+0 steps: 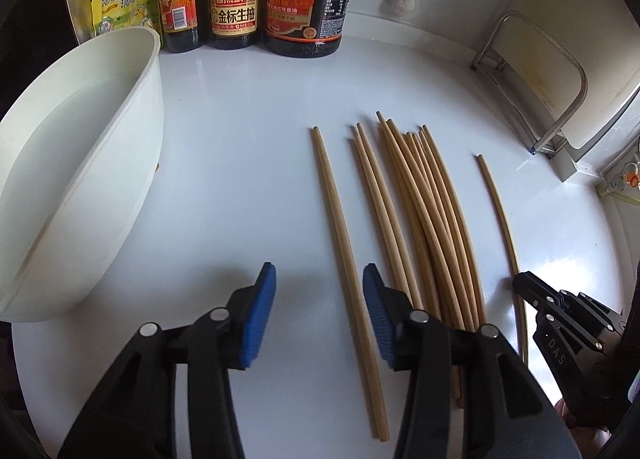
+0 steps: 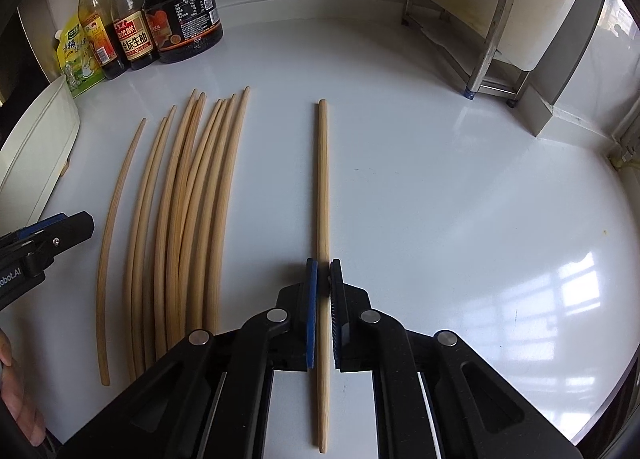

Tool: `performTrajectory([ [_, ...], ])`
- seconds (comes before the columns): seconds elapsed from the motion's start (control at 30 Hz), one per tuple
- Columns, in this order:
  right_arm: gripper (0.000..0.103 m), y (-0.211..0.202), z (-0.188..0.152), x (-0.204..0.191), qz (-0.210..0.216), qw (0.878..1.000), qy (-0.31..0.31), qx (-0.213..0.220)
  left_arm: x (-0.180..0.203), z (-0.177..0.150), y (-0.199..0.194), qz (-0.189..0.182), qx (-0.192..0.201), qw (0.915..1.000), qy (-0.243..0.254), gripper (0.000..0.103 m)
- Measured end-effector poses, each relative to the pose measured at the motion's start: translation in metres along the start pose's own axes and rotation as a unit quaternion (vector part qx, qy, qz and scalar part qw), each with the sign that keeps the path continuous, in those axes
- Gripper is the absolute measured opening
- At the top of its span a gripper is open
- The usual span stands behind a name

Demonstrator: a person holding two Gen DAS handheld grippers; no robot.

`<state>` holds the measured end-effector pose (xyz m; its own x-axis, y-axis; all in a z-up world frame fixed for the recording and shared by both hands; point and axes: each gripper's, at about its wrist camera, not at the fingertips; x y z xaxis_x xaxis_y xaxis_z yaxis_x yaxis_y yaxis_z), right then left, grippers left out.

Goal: Organize utensils
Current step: 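Close the left tool on a wooden chopstick while the right tool holds its chopstick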

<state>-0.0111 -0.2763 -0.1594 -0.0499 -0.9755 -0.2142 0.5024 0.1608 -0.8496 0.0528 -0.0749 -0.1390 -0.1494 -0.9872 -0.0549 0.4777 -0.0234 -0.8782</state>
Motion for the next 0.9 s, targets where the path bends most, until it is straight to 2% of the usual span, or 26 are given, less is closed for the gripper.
performTrajectory([
  [0.2, 0.006, 0.000, 0.000, 0.000, 0.000, 1.000, 0.003, 0.002, 0.011, -0.002, 0.005, 0.031, -0.001, 0.9990, 0.031, 0.046],
  [0.37, 0.006, 0.000, -0.001, 0.000, 0.000, 1.000, 0.003, 0.002, 0.014, -0.006, 0.010, 0.024, -0.009, 0.9990, 0.037, 0.046],
  [0.5, 0.006, -0.001, 0.000, 0.002, 0.002, 1.000, 0.005, 0.003, 0.020, -0.008, 0.013, 0.035, -0.013, 0.9980, 0.051, 0.046],
  [0.6, 0.006, -0.001, 0.000, 0.002, 0.002, 1.000, 0.004, 0.003, 0.022, -0.012, 0.014, 0.041, -0.012, 0.9974, 0.058, 0.043],
  [0.63, 0.006, -0.001, 0.000, 0.002, 0.001, 1.000, 0.004, 0.003, 0.023, -0.013, 0.014, 0.045, -0.010, 0.9970, 0.063, 0.036],
  [0.73, 0.006, -0.001, 0.000, 0.002, 0.000, 1.000, 0.001, 0.003, 0.024, -0.014, 0.013, 0.037, -0.008, 0.9970, 0.068, 0.008],
  [0.9, 0.006, -0.001, 0.000, 0.003, 0.007, 1.000, 0.004, 0.001, 0.017, -0.013, 0.015, 0.022, -0.013, 0.9976, 0.065, 0.007],
])
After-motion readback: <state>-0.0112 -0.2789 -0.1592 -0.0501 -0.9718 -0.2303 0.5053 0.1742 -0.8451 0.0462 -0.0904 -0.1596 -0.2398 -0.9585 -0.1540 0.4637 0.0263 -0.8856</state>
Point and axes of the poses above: each gripper's, at about its wrist camera, not at the fingertips, and y roughly the way its jaws point, x to its right, z to its top, and after that the axes turned 13 degrees about z, right-handed
